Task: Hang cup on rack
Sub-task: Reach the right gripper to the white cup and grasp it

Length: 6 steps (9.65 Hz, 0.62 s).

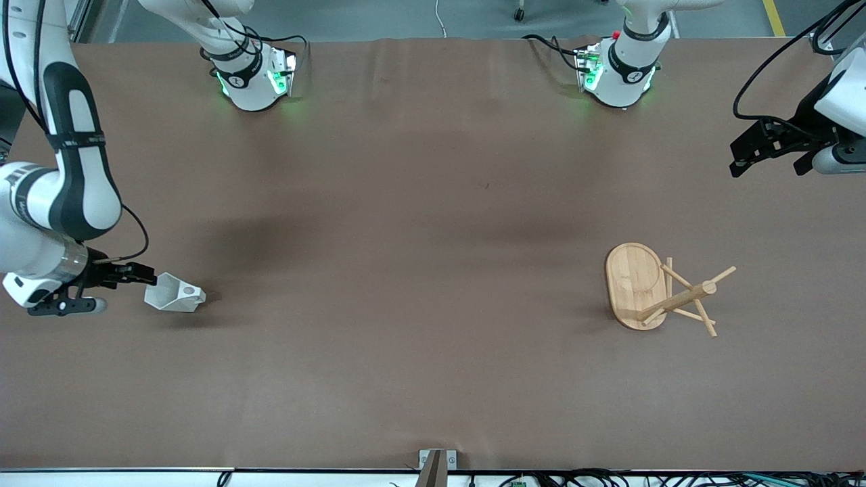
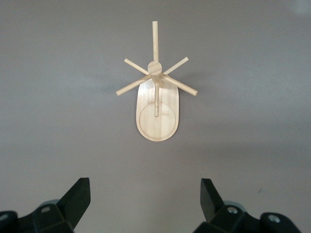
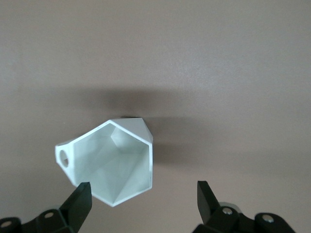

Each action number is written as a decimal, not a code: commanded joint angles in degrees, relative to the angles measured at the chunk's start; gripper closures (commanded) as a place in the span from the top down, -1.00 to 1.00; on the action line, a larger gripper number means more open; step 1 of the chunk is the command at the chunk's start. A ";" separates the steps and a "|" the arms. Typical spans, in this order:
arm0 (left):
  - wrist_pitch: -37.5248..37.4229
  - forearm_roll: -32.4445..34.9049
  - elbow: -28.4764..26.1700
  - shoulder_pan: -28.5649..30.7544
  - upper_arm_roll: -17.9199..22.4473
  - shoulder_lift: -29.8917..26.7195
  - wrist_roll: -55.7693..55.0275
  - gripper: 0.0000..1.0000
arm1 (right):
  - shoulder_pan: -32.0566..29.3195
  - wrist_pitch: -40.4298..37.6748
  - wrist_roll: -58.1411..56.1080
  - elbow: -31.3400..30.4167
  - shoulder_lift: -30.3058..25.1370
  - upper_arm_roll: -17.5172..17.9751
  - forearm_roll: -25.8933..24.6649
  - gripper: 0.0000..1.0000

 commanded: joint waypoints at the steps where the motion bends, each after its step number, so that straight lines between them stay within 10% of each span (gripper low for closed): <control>1: -0.96 0.18 0.17 0.11 -0.10 1.27 0.35 1.00 | -0.68 2.15 -1.76 -0.37 2.06 0.46 0.84 0.84; 4: -0.96 0.27 0.96 0.03 -0.10 1.71 0.35 1.00 | -0.68 4.44 -1.76 -0.28 4.09 0.55 0.84 0.50; 6: -0.96 0.18 1.49 0.11 -0.10 2.07 0.43 1.00 | -0.59 5.06 -2.20 -0.28 5.32 0.55 5.03 -0.22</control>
